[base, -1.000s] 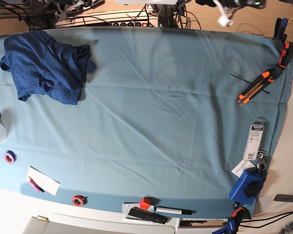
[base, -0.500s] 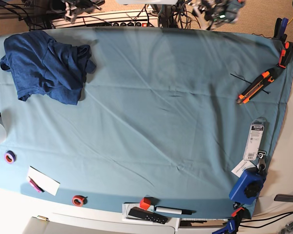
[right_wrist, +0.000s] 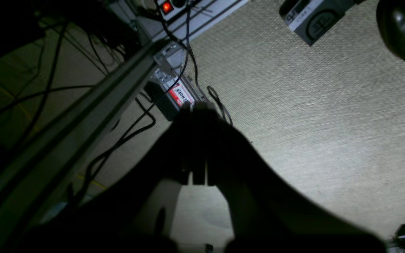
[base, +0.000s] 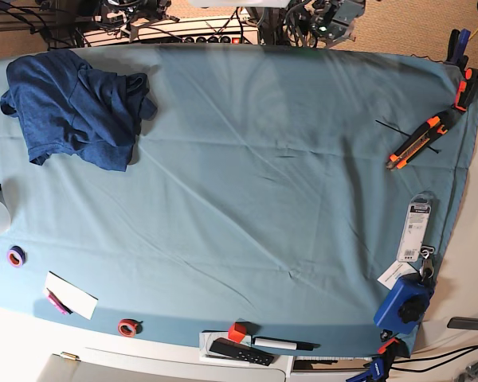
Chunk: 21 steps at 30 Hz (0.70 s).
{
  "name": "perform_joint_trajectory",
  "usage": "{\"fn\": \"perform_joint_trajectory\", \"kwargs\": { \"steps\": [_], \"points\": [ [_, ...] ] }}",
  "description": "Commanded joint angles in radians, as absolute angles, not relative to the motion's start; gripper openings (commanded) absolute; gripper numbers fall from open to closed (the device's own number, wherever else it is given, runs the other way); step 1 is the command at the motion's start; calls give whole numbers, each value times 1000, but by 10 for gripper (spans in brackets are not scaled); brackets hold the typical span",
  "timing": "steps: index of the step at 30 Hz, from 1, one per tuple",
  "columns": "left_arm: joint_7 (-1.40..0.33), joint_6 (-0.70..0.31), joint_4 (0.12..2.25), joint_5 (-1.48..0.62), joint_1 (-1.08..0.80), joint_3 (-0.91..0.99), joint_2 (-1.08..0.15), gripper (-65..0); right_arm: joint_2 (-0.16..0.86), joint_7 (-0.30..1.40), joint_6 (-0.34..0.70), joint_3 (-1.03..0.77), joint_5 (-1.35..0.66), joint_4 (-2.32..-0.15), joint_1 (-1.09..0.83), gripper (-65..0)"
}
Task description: Layout the t-shirt on the table in an organized manner, then fold the t-shirt properly
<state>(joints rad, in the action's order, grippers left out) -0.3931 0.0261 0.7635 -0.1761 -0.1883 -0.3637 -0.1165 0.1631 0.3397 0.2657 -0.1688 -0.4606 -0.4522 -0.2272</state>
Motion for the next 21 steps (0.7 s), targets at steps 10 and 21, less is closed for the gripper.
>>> {"fn": "perform_joint_trajectory", "kwargs": {
  "steps": [10, 21],
  "points": [
    [-364, 27, 773, -193, -185, -364, -97, -562, 176, 334, 272, -171, -534, -457, -230, -650],
    [-321, 56, 772, -186, -186, -363, -150, -562, 175, 332, 272, -171, -534, -457, -230, -650]
  ]
}}
